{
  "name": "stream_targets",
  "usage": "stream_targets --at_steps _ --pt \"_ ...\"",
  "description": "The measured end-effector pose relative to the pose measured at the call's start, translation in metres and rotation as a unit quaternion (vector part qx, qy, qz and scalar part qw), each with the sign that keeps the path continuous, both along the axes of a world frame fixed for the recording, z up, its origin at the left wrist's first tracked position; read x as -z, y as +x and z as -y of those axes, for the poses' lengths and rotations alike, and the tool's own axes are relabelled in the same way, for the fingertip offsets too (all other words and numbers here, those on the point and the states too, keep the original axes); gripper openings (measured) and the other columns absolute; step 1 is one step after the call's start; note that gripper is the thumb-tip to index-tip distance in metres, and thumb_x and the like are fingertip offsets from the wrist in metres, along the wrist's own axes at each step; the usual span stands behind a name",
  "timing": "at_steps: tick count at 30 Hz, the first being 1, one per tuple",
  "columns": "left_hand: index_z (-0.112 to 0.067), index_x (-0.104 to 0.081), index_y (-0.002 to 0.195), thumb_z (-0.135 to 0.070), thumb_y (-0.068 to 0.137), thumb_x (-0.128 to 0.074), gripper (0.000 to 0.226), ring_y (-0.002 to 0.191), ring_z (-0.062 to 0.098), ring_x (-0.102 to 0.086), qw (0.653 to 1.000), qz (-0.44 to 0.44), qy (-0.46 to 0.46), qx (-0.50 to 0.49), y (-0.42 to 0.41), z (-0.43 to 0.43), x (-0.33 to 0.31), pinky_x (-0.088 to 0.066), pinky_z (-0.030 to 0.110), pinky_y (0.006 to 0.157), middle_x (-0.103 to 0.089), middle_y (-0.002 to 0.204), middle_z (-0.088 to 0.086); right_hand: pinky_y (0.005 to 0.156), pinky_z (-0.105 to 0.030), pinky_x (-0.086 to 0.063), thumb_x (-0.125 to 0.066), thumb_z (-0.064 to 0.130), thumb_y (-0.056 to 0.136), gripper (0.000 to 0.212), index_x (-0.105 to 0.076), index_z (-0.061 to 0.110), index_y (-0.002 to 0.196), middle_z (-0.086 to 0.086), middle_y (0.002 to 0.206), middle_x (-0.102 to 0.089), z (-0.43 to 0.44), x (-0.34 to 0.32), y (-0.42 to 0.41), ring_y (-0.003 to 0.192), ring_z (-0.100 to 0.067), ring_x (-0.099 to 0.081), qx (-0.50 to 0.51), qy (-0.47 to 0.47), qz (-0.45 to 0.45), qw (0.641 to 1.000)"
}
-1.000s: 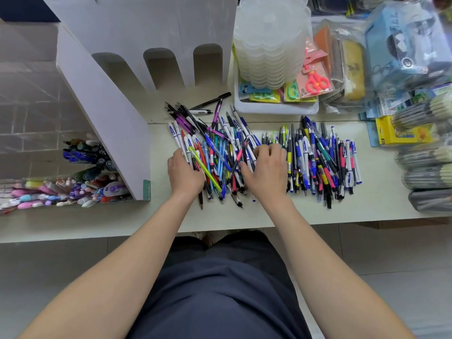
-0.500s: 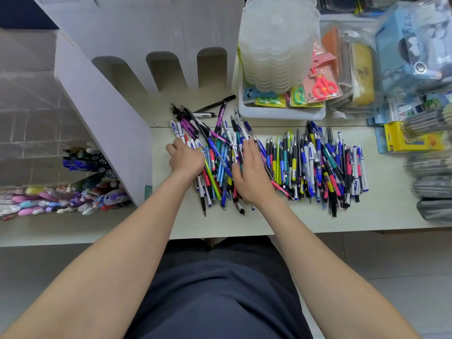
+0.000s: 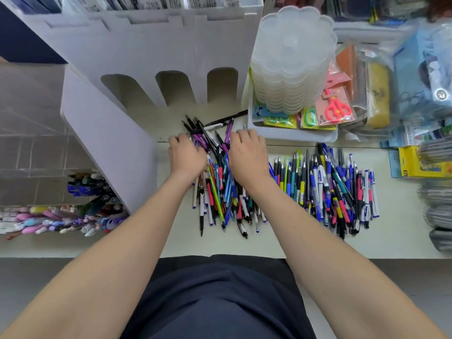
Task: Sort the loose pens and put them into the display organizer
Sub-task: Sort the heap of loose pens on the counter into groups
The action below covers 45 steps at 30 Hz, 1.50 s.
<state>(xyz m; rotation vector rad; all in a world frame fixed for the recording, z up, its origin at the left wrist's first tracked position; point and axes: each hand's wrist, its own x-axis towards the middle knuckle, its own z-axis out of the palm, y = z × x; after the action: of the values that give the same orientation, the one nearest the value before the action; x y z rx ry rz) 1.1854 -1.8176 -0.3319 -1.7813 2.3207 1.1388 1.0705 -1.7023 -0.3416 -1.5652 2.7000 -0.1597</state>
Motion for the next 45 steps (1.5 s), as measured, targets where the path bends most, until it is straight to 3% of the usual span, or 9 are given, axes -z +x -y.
stream_targets --at_steps 4,10,15,22,27,30,35,39,45 --pt "-0.006 -0.05 0.144 -0.016 0.099 -0.059 0.048 0.127 0.046 -0.053 1.0 -0.007 -0.026 0.003 -0.019 0.028 0.006 -0.042 0.045 0.109 -0.045 0.141 0.023 0.084 -0.044 -0.045 -0.061 0.01 0.082 0.012 -0.071 0.01 0.089 -0.01 0.085 -0.071 0.039 -0.013 -0.021 0.097 -0.033 -0.061 -0.053 0.068 -0.087 0.992" --pt "-0.006 -0.055 0.141 -0.006 0.095 -0.059 0.047 0.126 0.042 -0.055 0.999 0.002 -0.04 0.032 -0.033 0.048 0.013 -0.044 0.042 0.104 -0.057 0.136 0.021 0.09 -0.045 -0.048 -0.019 0.018 0.089 0.059 -0.072 0.009 0.114 -0.017 0.108 -0.073 0.078 0.011 -0.039 0.103 -0.036 -0.067 -0.116 0.145 -0.091 0.978" --pt "-0.002 -0.057 0.139 -0.006 0.089 -0.071 0.052 0.121 0.035 -0.062 0.999 -0.024 -0.02 -0.011 -0.034 0.052 0.012 -0.047 0.034 0.095 -0.069 0.129 0.017 0.067 -0.039 -0.053 -0.069 0.005 0.075 0.011 -0.078 0.012 0.078 -0.012 0.078 -0.069 0.084 0.015 -0.043 0.071 -0.034 -0.069 -0.122 0.142 -0.064 0.98" --pt "0.007 -0.048 0.136 -0.011 0.09 -0.074 0.055 0.127 0.038 -0.052 0.998 0.014 0.004 -0.066 -0.039 0.05 0.005 -0.047 0.039 0.097 -0.055 0.135 0.024 0.064 -0.029 -0.049 -0.047 0.016 0.072 0.027 -0.074 0.017 0.073 -0.004 0.072 -0.069 0.106 0.018 -0.053 0.062 -0.025 -0.067 -0.156 0.192 -0.081 0.966" --pt "0.0 -0.055 0.122 -0.033 0.08 -0.08 0.059 0.099 0.029 -0.068 0.992 0.028 0.081 -0.094 -0.043 0.046 0.01 -0.043 0.028 0.057 -0.066 0.104 0.01 0.06 -0.027 -0.046 -0.045 0.023 0.072 0.027 -0.071 0.019 0.065 -0.002 0.063 -0.066 0.105 0.026 -0.055 0.056 -0.022 -0.063 -0.153 0.184 -0.072 0.968" --pt "-0.005 -0.059 0.119 -0.052 0.064 -0.075 0.074 0.094 0.03 -0.068 0.991 0.072 0.085 -0.077 -0.046 0.044 0.015 -0.056 0.032 0.07 -0.07 0.106 0.009 0.063 -0.028 -0.046 -0.058 0.022 0.072 0.014 -0.072 0.022 0.07 0.001 0.067 -0.068 0.105 0.026 -0.055 0.06 -0.02 -0.065 -0.171 0.146 -0.14 0.964" --pt "-0.011 -0.055 0.13 -0.059 0.074 -0.074 0.077 0.118 0.036 -0.062 0.983 0.16 0.058 -0.07 -0.051 0.04 0.012 -0.05 0.049 0.099 -0.066 0.125 0.012 0.061 -0.035 -0.045 -0.032 0.01 0.087 0.035 -0.067 0.01 0.088 -0.008 0.066 -0.066 0.105 0.012 -0.053 0.057 -0.028 -0.062 -0.145 -0.017 -0.116 0.982" --pt "-0.013 -0.058 0.131 -0.061 0.086 -0.068 0.066 0.125 0.035 -0.058 0.976 0.212 0.012 -0.051 -0.056 0.036 0.011 -0.04 0.047 0.098 -0.065 0.13 0.012 0.061 -0.039 -0.04 -0.035 0.005 0.09 0.035 -0.066 0.005 0.105 -0.012 0.081 -0.063 0.088 -0.015 -0.036 0.066 -0.033 -0.06 -0.101 -0.126 -0.072 0.984" --pt "-0.018 -0.055 0.104 -0.052 0.096 -0.062 0.036 0.116 0.037 -0.062 0.979 0.202 -0.011 0.01 -0.061 0.034 0.01 -0.042 0.048 0.098 -0.067 0.117 0.011 0.052 -0.034 -0.033 -0.051 0.013 0.107 0.021 -0.061 0.008 0.124 -0.007 0.096 -0.062 0.002 -0.03 -0.01 0.063 -0.028 -0.052 0.097 -0.071 0.13 0.984"
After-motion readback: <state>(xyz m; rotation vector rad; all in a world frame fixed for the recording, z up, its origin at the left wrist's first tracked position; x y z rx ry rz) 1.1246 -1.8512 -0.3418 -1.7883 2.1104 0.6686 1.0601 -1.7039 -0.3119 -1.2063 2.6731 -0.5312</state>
